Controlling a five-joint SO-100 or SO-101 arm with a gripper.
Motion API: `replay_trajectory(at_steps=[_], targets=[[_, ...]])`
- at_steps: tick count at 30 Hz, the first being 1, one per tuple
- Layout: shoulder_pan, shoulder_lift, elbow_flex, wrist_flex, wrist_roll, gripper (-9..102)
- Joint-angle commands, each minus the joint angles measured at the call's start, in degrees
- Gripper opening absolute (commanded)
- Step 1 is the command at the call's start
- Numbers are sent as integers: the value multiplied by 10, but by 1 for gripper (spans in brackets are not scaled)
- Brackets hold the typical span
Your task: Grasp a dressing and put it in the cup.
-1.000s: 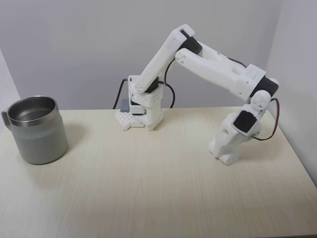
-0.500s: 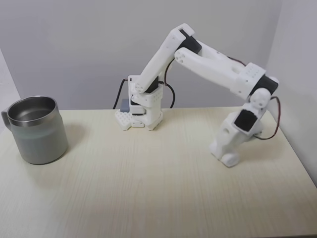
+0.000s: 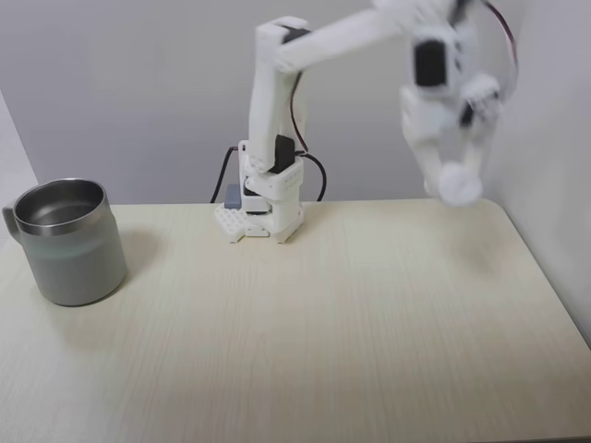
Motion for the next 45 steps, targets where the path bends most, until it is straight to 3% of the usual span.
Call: replay_trajectory(at_steps=[1,7,19,25,36,45], targets=[[45,-96,5,22,27,0],[212,-167,-6,22,131,0],[802,-288,-19,20,233,0],[1012,-231,-72,-23,218,0],[1169,-196,-189,-103,120,0],[1199,-208,-324,-207,95,0]])
